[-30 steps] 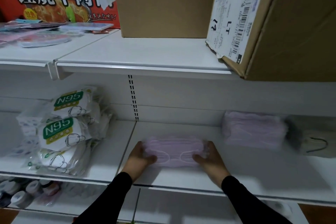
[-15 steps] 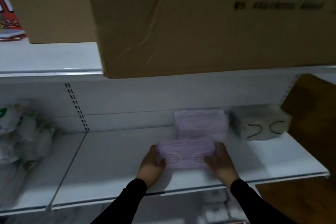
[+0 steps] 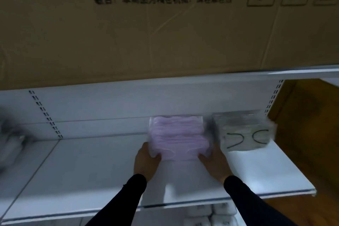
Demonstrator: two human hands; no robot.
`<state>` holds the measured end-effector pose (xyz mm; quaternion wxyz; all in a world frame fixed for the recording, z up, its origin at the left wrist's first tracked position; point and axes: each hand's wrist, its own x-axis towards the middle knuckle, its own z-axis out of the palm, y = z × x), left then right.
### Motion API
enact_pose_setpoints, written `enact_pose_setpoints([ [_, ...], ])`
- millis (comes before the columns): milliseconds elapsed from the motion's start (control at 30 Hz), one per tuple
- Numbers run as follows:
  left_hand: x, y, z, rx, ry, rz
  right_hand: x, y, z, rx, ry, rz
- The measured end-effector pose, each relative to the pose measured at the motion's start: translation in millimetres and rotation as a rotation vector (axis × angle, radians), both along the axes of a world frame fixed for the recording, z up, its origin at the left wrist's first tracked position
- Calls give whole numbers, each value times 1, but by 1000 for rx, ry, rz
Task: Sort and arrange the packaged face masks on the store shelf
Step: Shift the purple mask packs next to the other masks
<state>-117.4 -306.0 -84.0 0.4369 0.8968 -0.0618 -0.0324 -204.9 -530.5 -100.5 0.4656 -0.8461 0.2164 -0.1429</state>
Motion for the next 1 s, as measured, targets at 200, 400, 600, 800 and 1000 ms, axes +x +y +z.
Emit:
enact_pose_setpoints([
  [200,0,-7,-2,-41,25,120,7,-10,-7,-33,-74,-8],
  [400,6,-18,-4,19,96,144,16,-9,-10,40,-111,-66],
  [600,9,-16,-9,106,72,88,14,-8,-13,-105,-115,-66],
  [800,15,-19,-13,85,1,90,23,-8,-17,-117,-87,-87],
  [1000,14,-20,-12,141,8,49,24,-6,-14,-119,-35,-103],
])
